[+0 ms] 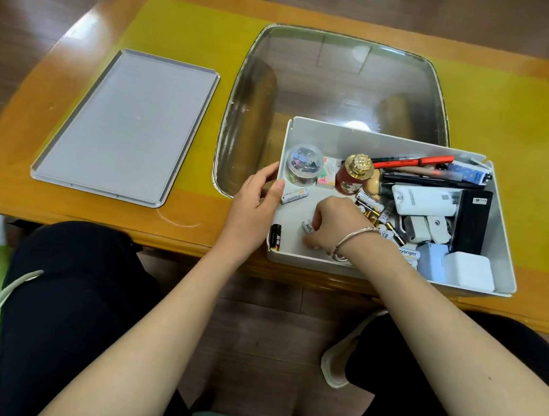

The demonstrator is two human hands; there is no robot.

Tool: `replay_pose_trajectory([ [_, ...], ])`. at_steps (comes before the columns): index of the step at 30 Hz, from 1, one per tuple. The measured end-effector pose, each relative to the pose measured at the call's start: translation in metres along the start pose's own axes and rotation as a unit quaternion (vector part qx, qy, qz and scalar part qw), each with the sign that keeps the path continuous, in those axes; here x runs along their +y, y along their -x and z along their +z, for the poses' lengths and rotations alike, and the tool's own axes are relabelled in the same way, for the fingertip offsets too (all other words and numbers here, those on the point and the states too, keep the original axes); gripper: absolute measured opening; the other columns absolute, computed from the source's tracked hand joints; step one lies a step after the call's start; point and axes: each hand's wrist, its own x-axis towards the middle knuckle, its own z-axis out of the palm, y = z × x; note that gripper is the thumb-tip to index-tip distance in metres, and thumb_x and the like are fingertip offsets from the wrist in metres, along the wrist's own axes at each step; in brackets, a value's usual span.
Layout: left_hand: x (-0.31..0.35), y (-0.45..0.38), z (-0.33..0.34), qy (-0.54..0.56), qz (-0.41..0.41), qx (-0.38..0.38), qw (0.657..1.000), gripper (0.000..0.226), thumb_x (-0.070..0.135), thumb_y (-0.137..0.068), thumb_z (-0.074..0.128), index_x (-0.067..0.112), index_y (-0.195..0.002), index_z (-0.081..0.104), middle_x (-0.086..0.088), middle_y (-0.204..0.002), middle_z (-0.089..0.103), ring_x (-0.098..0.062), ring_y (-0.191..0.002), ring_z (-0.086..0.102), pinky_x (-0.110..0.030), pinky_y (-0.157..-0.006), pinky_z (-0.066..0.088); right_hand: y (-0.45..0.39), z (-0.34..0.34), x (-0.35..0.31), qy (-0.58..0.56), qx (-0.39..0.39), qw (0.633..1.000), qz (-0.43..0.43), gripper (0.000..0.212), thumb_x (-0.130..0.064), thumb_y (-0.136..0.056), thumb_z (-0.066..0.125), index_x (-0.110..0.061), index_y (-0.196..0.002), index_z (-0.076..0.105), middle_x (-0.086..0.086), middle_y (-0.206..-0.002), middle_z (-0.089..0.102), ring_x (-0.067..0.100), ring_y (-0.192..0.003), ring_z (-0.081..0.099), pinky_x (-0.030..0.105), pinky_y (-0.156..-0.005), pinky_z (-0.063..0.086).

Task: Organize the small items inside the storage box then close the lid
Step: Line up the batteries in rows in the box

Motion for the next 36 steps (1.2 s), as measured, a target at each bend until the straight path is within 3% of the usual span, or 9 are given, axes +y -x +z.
replay_pose_trajectory([
  [2, 0.001, 0.000, 0.000, 0.001, 0.001, 0.002, 1.000, 0.041, 0.030, -0.101, 0.043, 0.020, -0.141, 0.043, 0.000, -0.137, 0.050, -0.005, -0.116, 0.051, -0.010, -0.078, 0.050, -0.003, -0.001, -0.001, -0.054, 0.010, 0.999, 0.000, 0.022, -0.025, -0.075, 0.065, -0.005, -0.083, 0.062, 0.012, -0.081, 0.064, 0.027, -0.075, 0.061, 0.032, -0.063, 0.051],
  [5, 0.003, 0.002, -0.001, 0.005, 0.002, 0.005, 1.000, 0.042, 0.030, -0.101, 0.043, 0.017, -0.141, 0.044, -0.001, -0.137, 0.051, -0.008, -0.119, 0.051, -0.024, -0.093, 0.050, -0.006, -0.004, -0.008, -0.155, 0.042, 0.987, -0.017, 0.026, -0.022, -0.076, 0.065, -0.015, -0.100, 0.062, 0.009, -0.088, 0.065, 0.022, -0.075, 0.057, 0.026, -0.068, 0.047],
  [10, 0.004, 0.002, -0.002, 0.001, -0.006, -0.001, 1.000, 0.042, 0.031, -0.101, 0.043, 0.017, -0.141, 0.044, -0.001, -0.139, 0.050, -0.010, -0.124, 0.048, -0.034, -0.101, 0.046, -0.020, -0.005, -0.023, -0.085, 0.048, 0.994, -0.053, 0.034, -0.024, -0.081, 0.064, -0.020, -0.114, 0.064, 0.009, -0.105, 0.066, 0.026, -0.100, 0.059, 0.027, -0.080, 0.043],
  [13, 0.005, 0.002, -0.003, 0.009, -0.007, -0.002, 1.000, 0.042, 0.031, -0.100, 0.043, 0.017, -0.140, 0.044, -0.001, -0.137, 0.051, -0.011, -0.122, 0.050, -0.036, -0.100, 0.047, -0.021, -0.006, -0.019, -0.050, 0.035, 0.997, -0.051, 0.024, -0.025, -0.082, 0.062, -0.019, -0.105, 0.066, 0.010, -0.107, 0.065, 0.028, -0.101, 0.059, 0.030, -0.082, 0.046],
  [18, 0.001, 0.001, -0.001, 0.013, -0.002, -0.002, 1.000, 0.040, 0.033, -0.100, 0.044, 0.020, -0.138, 0.045, -0.001, -0.136, 0.051, -0.004, -0.111, 0.054, -0.017, -0.083, 0.051, -0.004, -0.012, 0.004, -0.042, 0.004, 0.999, -0.014, 0.010, -0.023, -0.082, 0.064, -0.018, -0.090, 0.067, 0.008, -0.111, 0.063, 0.026, -0.089, 0.061, 0.027, -0.067, 0.043],
  [21, 0.001, 0.000, -0.001, 0.012, -0.004, -0.002, 1.000, 0.040, 0.034, -0.100, 0.044, 0.021, -0.138, 0.045, -0.001, -0.137, 0.051, -0.004, -0.111, 0.054, -0.017, -0.082, 0.052, -0.001, -0.011, 0.005, -0.047, 0.011, 0.999, -0.005, 0.016, -0.020, -0.082, 0.063, -0.018, -0.098, 0.068, 0.007, -0.109, 0.065, 0.026, -0.092, 0.061, 0.027, -0.070, 0.045],
  [26, 0.002, 0.001, -0.002, 0.003, -0.003, 0.005, 1.000, 0.041, 0.031, -0.100, 0.045, 0.017, -0.138, 0.047, -0.001, -0.135, 0.053, -0.012, -0.120, 0.052, -0.038, -0.098, 0.049, -0.005, -0.008, -0.016, -0.225, 0.051, 0.973, 0.006, 0.034, -0.025, -0.082, 0.068, -0.016, -0.115, 0.062, 0.013, -0.106, 0.067, 0.030, -0.089, 0.065, 0.044, -0.083, 0.054],
  [30, 0.002, 0.002, -0.002, 0.000, 0.003, 0.003, 1.000, 0.040, 0.031, -0.100, 0.044, 0.019, -0.138, 0.047, -0.001, -0.135, 0.053, -0.007, -0.115, 0.054, -0.020, -0.090, 0.050, -0.006, -0.003, -0.025, -0.305, 0.016, 0.952, 0.028, 0.036, -0.020, -0.083, 0.070, -0.012, -0.115, 0.057, 0.010, -0.098, 0.066, 0.026, -0.065, 0.069, 0.045, -0.064, 0.059],
  [36, 0.003, 0.002, -0.001, 0.008, 0.002, 0.005, 1.000, 0.041, 0.032, -0.100, 0.045, 0.018, -0.138, 0.047, -0.001, -0.134, 0.053, -0.007, -0.113, 0.054, -0.030, -0.094, 0.051, -0.006, 0.003, -0.025, -0.311, 0.008, 0.949, 0.048, 0.034, -0.005, -0.084, 0.065, -0.012, -0.115, 0.055, 0.016, -0.077, 0.070, 0.032, -0.067, 0.069, 0.046, -0.064, 0.059],
])
